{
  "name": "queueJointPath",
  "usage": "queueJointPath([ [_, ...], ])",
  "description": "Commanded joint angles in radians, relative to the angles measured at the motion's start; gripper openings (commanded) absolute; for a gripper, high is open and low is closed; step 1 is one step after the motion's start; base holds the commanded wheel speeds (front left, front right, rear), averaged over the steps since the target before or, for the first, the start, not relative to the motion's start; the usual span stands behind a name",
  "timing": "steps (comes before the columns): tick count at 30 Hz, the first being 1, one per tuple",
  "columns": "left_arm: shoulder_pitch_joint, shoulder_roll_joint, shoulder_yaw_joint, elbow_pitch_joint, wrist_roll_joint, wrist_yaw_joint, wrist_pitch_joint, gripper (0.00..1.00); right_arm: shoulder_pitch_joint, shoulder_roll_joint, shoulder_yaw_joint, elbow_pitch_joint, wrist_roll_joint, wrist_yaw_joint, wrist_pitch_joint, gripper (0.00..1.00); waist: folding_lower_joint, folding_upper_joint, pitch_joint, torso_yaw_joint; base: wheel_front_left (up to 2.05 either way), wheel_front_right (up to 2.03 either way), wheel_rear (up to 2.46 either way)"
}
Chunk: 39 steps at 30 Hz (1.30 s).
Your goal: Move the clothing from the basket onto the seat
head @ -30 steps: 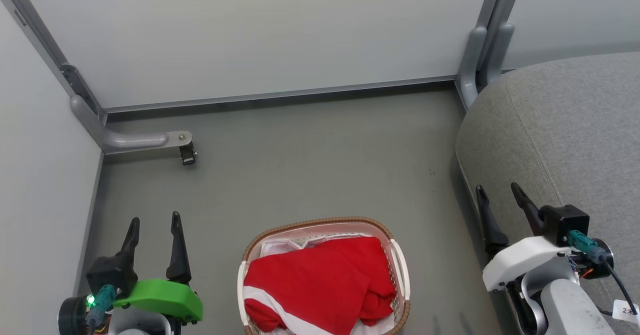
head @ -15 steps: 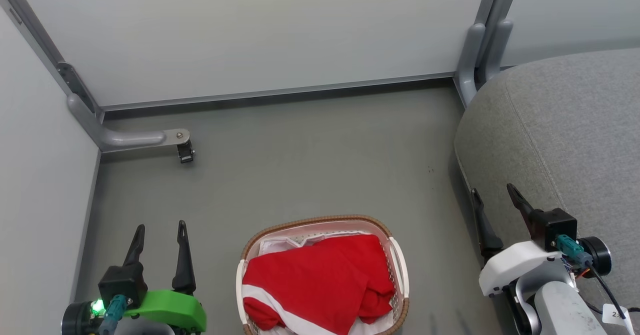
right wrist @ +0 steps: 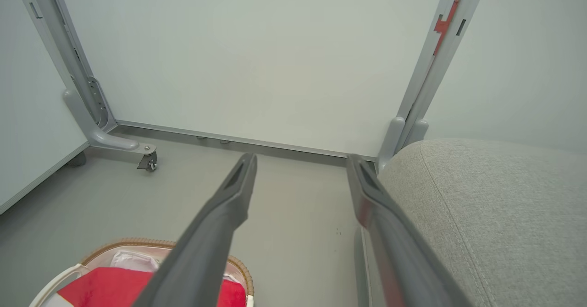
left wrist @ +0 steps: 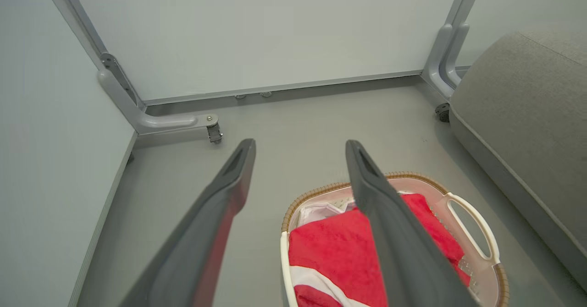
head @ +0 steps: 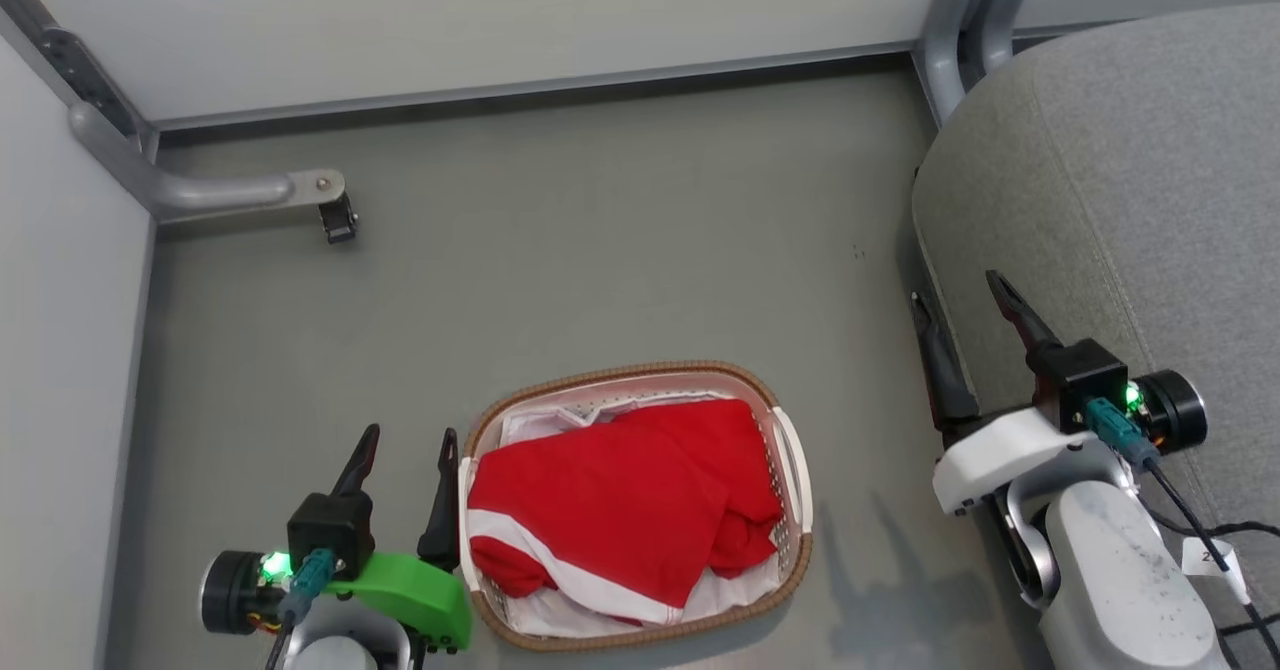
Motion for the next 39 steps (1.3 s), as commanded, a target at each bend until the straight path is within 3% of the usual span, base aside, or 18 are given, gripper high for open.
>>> queueJointPath([
  [1, -0.039, 0.002, -0.015, 0.017, -0.007, -0.007, -0.001, 1.00, -0.027, -0.001, 0.005, -0.009, 0.002, -0.001, -0.004, 1.00, 0.0000, 0.0000, 0.105, -0.028, 0.00, 0.00, 0.00],
  [8, -0.154, 0.002, -0.117, 0.131, -0.040, -0.022, -0.001, 1.00, -0.100, 0.000, 0.037, -0.038, 0.003, -0.001, -0.004, 1.00, 0.0000, 0.0000, 0.245, -0.060, 0.00, 0.00, 0.00],
  [16, -0.300, 0.003, -0.240, 0.330, 0.006, -0.030, -0.001, 1.00, -0.154, 0.007, 0.062, -0.067, 0.010, -0.001, -0.003, 1.00, 0.0000, 0.0000, 0.360, -0.086, 0.00, 0.00, 0.00],
  [27, -0.460, 0.007, -0.360, 0.601, 0.080, -0.030, -0.001, 1.00, -0.181, 0.013, 0.098, -0.069, 0.009, -0.001, -0.003, 1.00, 0.0000, 0.0000, 0.454, -0.103, 0.00, 0.00, 0.00],
  [39, -0.559, 0.016, -0.428, 0.750, 0.135, 0.000, -0.001, 1.00, -0.190, 0.018, 0.112, -0.065, 0.012, -0.001, -0.003, 1.00, 0.0000, 0.0000, 0.509, -0.106, 0.00, 0.00, 0.00],
])
